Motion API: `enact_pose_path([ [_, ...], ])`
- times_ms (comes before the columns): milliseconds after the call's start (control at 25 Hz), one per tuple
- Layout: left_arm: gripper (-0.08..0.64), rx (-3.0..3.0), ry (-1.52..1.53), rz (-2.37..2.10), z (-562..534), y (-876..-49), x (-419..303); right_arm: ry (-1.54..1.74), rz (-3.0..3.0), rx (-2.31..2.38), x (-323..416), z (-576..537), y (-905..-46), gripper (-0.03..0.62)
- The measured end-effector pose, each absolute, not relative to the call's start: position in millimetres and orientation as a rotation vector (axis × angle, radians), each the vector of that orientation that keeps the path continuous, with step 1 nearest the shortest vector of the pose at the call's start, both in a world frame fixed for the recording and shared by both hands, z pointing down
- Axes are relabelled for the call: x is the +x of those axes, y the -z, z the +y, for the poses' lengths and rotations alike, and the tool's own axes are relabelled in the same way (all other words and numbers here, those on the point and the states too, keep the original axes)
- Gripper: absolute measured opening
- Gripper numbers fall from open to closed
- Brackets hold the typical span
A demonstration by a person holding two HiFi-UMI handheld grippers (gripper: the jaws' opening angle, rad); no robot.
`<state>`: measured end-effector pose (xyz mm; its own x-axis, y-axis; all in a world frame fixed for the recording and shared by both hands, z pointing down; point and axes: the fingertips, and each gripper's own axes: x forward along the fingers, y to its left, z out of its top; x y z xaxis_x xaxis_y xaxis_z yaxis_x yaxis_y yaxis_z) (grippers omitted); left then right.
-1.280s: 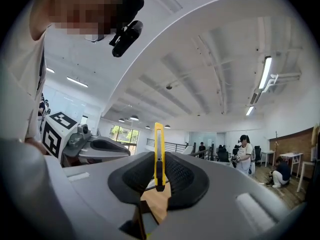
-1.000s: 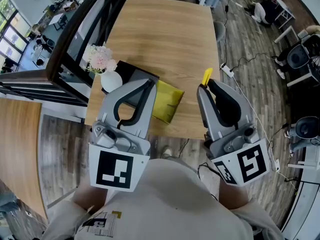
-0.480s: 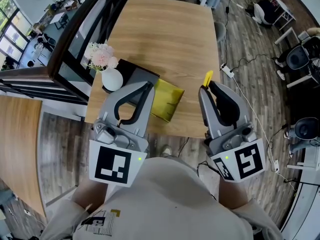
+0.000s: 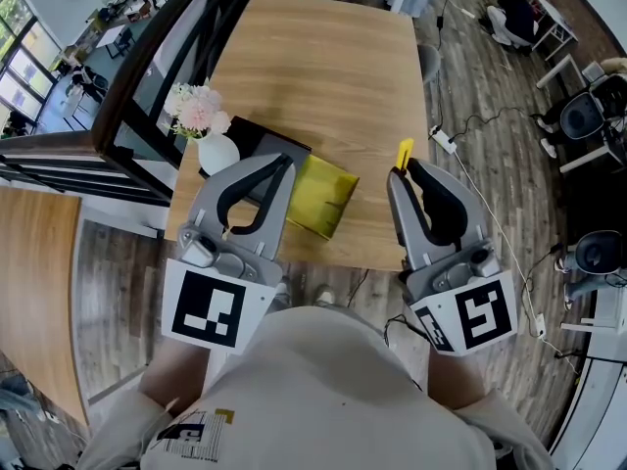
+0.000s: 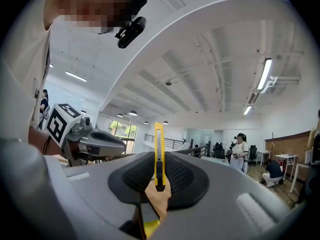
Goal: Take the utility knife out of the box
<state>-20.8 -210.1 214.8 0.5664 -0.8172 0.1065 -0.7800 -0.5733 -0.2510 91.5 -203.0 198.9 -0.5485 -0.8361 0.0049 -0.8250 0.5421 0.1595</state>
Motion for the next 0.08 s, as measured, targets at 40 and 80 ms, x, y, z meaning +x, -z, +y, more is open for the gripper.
enact_pose_path([
  [40,0.002,-2.623,0.314,1.348,-210.3,-215.0,-20.5,0.212,-2.687,1.450,91.4,-203.2,-199.5,0.066],
  [80,0.002,-2.625,0.313,1.347,-210.6,-215.2,-20.3,0.211,-2.686,1.449,91.3,-203.4,-200.1,0.066],
])
